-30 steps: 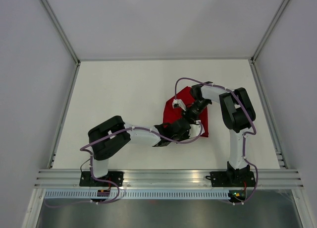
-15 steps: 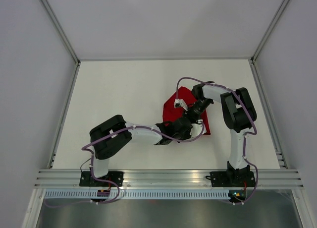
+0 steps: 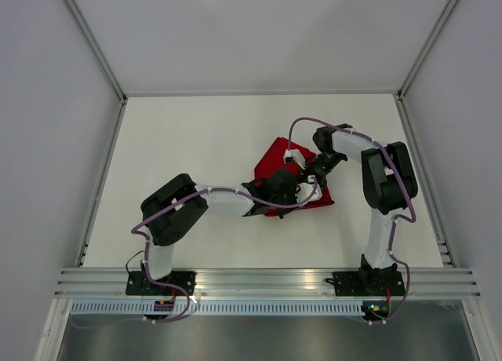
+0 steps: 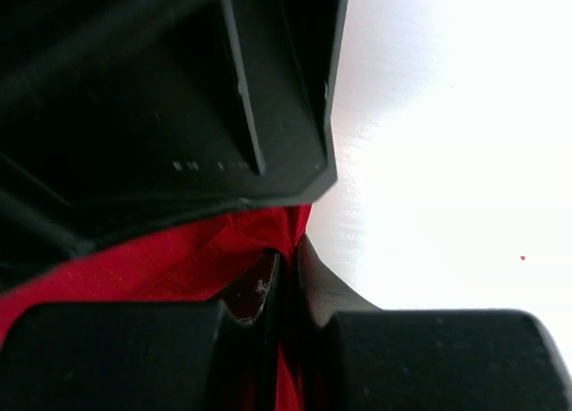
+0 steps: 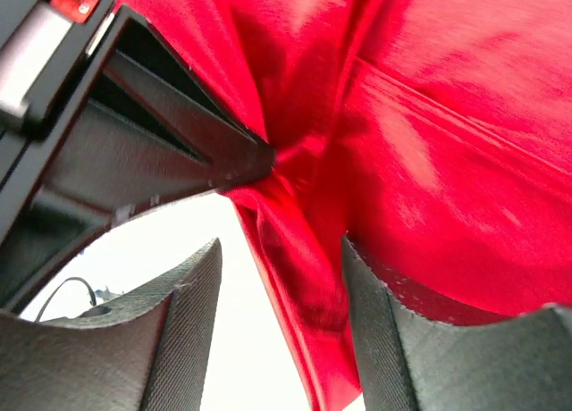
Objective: Fold the napkin, place the utensils inside, and roll it up
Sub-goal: Roll the napkin with the utensil
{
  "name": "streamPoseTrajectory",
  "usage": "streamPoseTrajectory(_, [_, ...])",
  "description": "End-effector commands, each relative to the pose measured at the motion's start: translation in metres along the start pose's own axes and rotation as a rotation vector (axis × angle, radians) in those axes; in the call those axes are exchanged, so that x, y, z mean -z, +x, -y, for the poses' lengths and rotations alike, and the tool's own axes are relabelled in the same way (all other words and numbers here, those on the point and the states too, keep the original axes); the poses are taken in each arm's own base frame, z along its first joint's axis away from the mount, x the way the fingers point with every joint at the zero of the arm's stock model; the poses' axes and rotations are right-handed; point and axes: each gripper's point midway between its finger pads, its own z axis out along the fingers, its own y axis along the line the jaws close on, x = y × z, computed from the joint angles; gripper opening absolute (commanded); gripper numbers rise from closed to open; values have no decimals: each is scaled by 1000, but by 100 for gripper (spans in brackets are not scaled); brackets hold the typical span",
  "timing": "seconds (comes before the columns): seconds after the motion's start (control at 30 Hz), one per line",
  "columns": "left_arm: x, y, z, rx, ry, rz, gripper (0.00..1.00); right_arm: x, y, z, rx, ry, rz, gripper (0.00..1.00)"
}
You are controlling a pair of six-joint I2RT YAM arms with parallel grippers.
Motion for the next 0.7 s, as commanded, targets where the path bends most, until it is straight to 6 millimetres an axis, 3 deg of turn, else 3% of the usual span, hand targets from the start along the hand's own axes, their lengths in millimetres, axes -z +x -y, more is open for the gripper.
streamPoseTrajectory(0.0, [-2,40,25,108,134,-121,2,27,-22,5,14,86,96,63])
streamPoseTrajectory(0.23, [-1,48,17,209,214,-127,2,57,-40,17,38,198,217,63])
streamPoseTrajectory(0.4, [1,44,8,313,304,-88,2,77,-38,18,80,289,289,63])
streamPoseTrajectory(0.63, [4,49,-10,473,424,-54,2,85,-32,18,233,445,330,62])
streamPoseTrajectory(0.67, [6,45,-10,488,453,-46,2,79,-25,16,237,448,323,62])
